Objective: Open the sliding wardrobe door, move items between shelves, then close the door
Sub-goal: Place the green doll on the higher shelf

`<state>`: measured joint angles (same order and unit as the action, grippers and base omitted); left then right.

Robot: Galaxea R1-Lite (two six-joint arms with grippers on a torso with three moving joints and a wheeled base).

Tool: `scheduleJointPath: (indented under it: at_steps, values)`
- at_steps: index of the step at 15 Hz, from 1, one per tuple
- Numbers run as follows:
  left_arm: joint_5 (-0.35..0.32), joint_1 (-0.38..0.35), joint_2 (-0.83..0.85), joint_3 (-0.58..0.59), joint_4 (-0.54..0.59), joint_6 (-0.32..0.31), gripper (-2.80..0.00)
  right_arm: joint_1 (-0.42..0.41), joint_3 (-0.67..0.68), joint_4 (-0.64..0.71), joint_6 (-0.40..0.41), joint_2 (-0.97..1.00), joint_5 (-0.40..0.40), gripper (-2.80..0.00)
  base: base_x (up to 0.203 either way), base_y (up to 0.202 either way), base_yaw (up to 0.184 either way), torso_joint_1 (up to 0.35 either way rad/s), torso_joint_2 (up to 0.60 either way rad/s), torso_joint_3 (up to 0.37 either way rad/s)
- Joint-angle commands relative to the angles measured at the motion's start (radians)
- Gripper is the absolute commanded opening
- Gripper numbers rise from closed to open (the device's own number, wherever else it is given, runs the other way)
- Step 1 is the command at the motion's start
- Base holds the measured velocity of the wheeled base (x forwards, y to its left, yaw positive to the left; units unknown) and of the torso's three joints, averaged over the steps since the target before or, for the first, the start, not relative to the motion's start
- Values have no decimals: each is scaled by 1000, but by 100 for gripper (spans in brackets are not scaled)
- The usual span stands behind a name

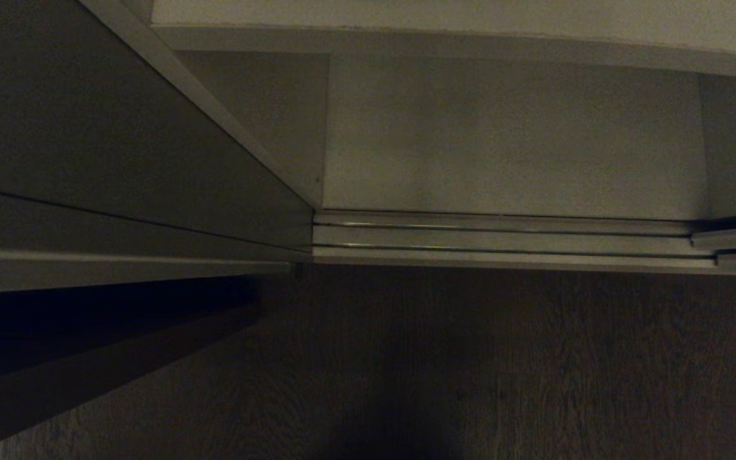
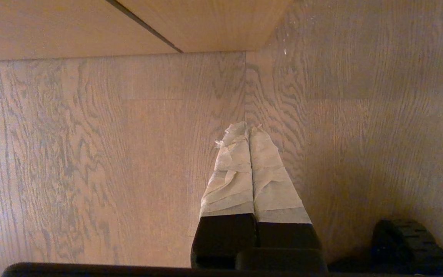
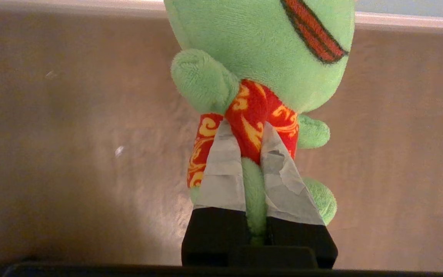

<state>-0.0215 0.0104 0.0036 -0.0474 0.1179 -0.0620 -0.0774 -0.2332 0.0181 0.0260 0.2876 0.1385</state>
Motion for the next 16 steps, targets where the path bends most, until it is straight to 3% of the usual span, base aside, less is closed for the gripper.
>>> scheduleJointPath:
  at_steps: [1,5,6,8,10,12,16]
  values:
    - [0,0,-1,0,2,-1,-280,42,0,46,6,-96,-13,-280,0,0,0,0,0,0]
    - [0,0,1,0,1,-1,-280,70,8,234,30,-292,-123,-280,0,0,0,0,0,0]
    - [0,0,0,0,0,1,-280,71,47,195,31,-291,-129,-280,0,0,0,0,0,0]
    - [0,0,-1,0,0,-1,-280,72,202,-11,33,-290,-133,-280,0,0,0,0,0,0]
    - [0,0,1,0,0,-1,-280,73,238,-113,24,-288,-132,-280,0,0,0,0,0,0]
    - [0,0,-1,0,0,0,-280,73,235,-24,-42,-288,-133,-280,0,0,0,0,0,0]
    - [0,0,-1,0,0,1,-280,73,235,-14,6,-288,-140,-280,0,0,0,0,0,0]
